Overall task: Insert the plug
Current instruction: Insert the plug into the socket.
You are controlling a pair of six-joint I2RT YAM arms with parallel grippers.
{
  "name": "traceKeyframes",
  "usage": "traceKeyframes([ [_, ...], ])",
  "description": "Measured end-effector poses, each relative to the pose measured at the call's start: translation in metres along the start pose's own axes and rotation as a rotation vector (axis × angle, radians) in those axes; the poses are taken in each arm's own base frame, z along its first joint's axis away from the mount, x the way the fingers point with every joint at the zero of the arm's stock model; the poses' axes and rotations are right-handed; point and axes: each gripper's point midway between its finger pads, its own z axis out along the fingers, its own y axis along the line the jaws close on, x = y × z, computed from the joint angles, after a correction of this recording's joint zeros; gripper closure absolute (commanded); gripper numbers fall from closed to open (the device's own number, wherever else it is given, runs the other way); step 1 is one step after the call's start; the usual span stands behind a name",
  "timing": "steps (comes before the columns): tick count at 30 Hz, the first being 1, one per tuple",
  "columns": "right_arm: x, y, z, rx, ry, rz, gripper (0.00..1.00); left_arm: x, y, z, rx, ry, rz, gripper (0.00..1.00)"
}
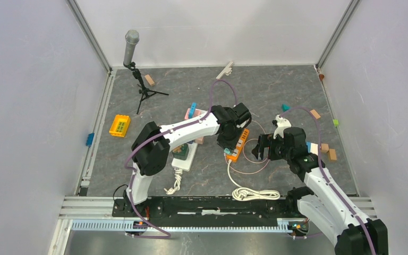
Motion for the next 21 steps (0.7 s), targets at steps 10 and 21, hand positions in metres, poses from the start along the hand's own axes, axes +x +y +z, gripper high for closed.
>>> traceKeyframes([
  [10, 0.001, 0.004, 0.004, -0.028, 0.000, 0.015, 0.02, -0.002, -0.001, 0.001, 0.001, 0.015, 0.005, 0.98],
  [21, 0.002, 0.018, 0.015, -0.108, 0.007, 0.076, 0.02, -0.009, -0.001, 0.006, -0.021, 0.015, 0.002, 0.88],
])
